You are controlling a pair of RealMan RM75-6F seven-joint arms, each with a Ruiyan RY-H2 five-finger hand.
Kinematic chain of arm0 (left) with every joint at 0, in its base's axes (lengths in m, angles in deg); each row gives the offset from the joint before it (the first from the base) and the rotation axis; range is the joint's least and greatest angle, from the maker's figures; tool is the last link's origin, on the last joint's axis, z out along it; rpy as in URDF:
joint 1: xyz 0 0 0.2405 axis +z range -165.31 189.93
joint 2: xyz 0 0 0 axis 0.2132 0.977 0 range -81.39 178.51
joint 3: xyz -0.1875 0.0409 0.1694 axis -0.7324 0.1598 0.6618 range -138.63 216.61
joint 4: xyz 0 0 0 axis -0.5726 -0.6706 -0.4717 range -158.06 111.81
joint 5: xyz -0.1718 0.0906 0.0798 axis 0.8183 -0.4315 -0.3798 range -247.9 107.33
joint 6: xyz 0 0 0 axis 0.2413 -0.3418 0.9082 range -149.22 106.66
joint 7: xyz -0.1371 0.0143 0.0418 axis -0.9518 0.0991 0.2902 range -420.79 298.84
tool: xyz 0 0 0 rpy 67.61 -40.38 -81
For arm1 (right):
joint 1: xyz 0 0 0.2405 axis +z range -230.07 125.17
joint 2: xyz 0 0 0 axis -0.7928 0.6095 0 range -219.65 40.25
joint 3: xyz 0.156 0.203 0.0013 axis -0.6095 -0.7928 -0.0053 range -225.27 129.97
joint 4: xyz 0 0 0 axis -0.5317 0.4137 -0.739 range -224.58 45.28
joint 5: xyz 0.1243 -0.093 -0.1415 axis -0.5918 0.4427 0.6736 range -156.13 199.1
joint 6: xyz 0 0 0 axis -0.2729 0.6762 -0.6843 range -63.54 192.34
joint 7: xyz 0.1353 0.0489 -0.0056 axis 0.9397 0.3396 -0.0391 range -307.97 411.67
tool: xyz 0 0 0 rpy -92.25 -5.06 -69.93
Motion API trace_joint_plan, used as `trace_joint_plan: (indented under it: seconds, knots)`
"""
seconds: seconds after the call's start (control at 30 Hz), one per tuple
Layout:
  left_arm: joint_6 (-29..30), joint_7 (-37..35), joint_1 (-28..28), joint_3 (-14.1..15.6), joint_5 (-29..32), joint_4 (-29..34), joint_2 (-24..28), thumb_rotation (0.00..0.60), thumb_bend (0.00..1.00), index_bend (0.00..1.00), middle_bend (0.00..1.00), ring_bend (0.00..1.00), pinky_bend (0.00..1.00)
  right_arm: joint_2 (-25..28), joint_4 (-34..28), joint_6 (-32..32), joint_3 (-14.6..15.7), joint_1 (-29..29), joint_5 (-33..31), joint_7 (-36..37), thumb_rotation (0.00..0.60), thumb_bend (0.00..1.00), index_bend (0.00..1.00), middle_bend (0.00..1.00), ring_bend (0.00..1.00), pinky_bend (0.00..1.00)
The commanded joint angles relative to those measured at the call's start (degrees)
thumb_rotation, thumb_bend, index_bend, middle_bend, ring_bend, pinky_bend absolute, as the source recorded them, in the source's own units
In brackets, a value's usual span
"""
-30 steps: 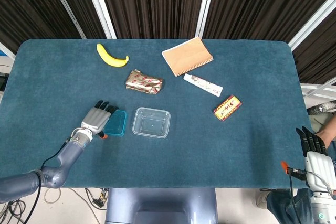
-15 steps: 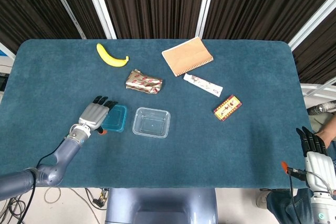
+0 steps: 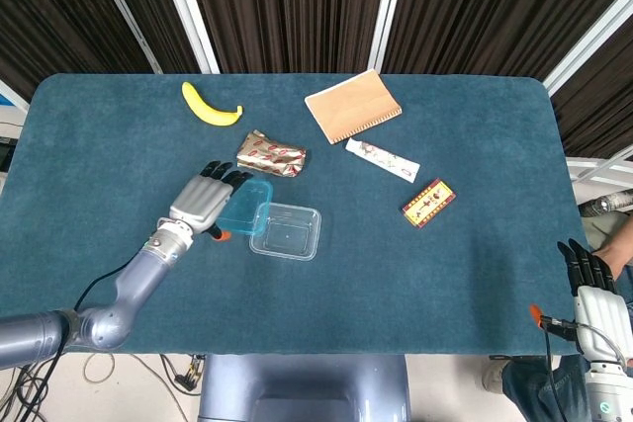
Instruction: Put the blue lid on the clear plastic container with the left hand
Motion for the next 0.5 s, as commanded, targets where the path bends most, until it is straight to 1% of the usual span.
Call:
trace_joint_plan:
  seconds: [0.03, 0.23, 0.5]
  knots:
    - [2.0, 4.2, -4.2, -1.0, 6.0, 3.0, -0.7, 0.600, 0.15, 0.10, 0.23, 0.00, 0.00, 0.0, 0.0, -0.1, 0.0, 0.0, 0.0, 0.0, 0.600, 0.27, 0.02, 0.00, 0.00, 0.00]
    - [5.4, 7.9, -8.1, -0.9, 11.3, 3.9, -4.4, 0.600, 0.15, 0.10, 0.23, 0.00, 0.00, 0.0, 0.0, 0.2, 0.0, 0.0, 0.2, 0.1, 0.600, 0.27, 0.02, 0.00, 0.00, 0.00]
    - [9.4, 10.4, -11.2, -0.9, 17.4, 3.5, -8.8, 0.600, 0.15, 0.10, 0.23, 0.00, 0.00, 0.0, 0.0, 0.1, 0.0, 0.0, 0.1, 0.2, 0.600, 0.27, 0.02, 0.00, 0.00, 0.00]
